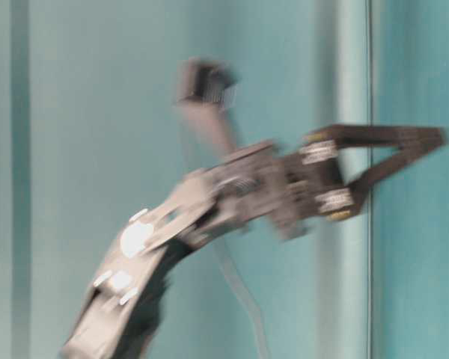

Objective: Insert the USB using both arms.

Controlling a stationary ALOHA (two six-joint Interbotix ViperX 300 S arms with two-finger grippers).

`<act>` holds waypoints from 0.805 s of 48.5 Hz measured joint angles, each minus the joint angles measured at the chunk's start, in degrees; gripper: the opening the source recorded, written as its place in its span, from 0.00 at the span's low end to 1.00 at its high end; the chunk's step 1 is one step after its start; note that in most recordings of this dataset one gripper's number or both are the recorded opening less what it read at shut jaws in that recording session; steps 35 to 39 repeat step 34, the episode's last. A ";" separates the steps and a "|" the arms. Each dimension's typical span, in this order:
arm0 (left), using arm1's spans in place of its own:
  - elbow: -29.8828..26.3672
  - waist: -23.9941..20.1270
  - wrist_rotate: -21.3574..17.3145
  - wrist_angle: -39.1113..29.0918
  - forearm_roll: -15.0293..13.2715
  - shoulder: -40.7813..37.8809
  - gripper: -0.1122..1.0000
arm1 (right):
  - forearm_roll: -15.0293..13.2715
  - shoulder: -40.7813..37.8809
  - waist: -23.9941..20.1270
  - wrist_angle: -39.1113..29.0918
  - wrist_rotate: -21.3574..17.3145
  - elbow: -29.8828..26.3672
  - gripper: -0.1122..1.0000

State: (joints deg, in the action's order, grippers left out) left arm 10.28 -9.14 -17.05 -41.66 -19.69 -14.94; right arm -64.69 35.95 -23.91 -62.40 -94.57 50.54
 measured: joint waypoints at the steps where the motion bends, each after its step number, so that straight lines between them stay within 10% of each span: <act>1: 0.79 -0.09 0.35 0.62 0.00 1.05 0.79 | 0.00 0.88 0.00 0.53 0.00 0.44 0.78; 15: 15.03 1.85 1.93 17.05 0.00 16.87 0.79 | -0.53 13.71 0.09 6.50 0.26 7.91 0.78; 34: 39.29 7.12 1.14 54.05 0.00 39.20 0.79 | -13.01 22.06 0.44 13.62 3.25 12.57 0.78; 39: 39.29 7.12 1.14 54.05 0.00 39.20 0.79 | -13.01 22.06 0.44 13.62 3.25 12.57 0.78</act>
